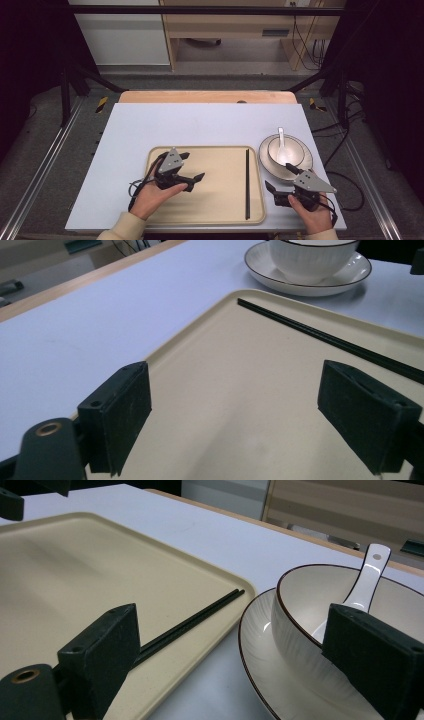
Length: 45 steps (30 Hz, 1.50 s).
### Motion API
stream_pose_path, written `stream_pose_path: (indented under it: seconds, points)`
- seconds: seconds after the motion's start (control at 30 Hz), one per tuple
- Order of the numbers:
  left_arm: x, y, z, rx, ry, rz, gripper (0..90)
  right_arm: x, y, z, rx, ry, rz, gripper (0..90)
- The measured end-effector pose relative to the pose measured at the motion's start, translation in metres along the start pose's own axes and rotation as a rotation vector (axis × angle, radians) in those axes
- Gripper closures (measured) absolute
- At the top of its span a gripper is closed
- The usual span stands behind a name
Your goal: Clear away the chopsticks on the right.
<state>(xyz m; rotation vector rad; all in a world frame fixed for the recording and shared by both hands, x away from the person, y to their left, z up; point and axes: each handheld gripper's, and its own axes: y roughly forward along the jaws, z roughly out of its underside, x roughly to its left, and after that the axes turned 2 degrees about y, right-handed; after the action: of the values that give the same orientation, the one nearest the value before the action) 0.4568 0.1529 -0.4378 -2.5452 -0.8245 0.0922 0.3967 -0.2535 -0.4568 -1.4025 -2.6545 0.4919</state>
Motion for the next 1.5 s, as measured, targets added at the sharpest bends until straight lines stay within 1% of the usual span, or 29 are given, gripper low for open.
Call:
stream_pose_path:
  seconds: [0.17,0.33,0.43,0.63,0.77,0.87,1.0,1.13,1.2,1.33,1.4,1.5]
  points:
    - [0.010,-0.017,0.009,-0.037,-0.013,-0.025,11.1,0.000,0.000,0.000,-0.002,0.001,-0.002,8.4]
    - [0.020,-0.029,0.019,-0.040,-0.033,-0.053,10.4,0.000,0.001,0.000,0.003,0.002,-0.002,8.3]
    - [0.026,-0.033,0.022,-0.035,-0.031,-0.059,10.4,0.001,0.001,0.000,0.005,0.002,-0.002,8.3]
    - [0.042,-0.035,0.020,-0.030,-0.019,-0.084,10.3,0.001,0.001,0.001,0.007,0.002,-0.001,8.3]
    - [0.053,-0.041,0.020,-0.063,-0.026,-0.113,9.6,0.001,0.001,0.001,0.008,0.001,-0.002,8.2]
    - [0.062,-0.048,0.024,-0.095,-0.033,-0.134,9.1,0.000,0.001,0.001,0.010,0.004,0.000,8.1]
    - [0.074,-0.059,0.030,-0.113,-0.047,-0.162,8.5,0.001,0.002,0.001,0.011,0.003,0.000,8.1]
    - [0.084,-0.070,0.037,-0.118,-0.062,-0.186,7.8,0.000,0.002,0.001,0.011,-0.001,0.003,8.1]
    - [0.087,-0.076,0.041,-0.125,-0.066,-0.195,7.6,0.000,0.002,0.001,0.012,0.000,0.005,8.1]
    - [0.089,-0.088,0.047,-0.155,-0.074,-0.207,6.4,0.000,0.003,0.001,0.011,0.002,0.006,8.1]
    - [0.089,-0.094,0.051,-0.181,-0.078,-0.208,5.9,0.000,0.003,0.001,0.008,0.005,0.007,8.0]
    - [0.090,-0.106,0.059,-0.226,-0.078,-0.210,5.3,0.000,0.003,0.001,0.009,0.003,0.008,7.9]
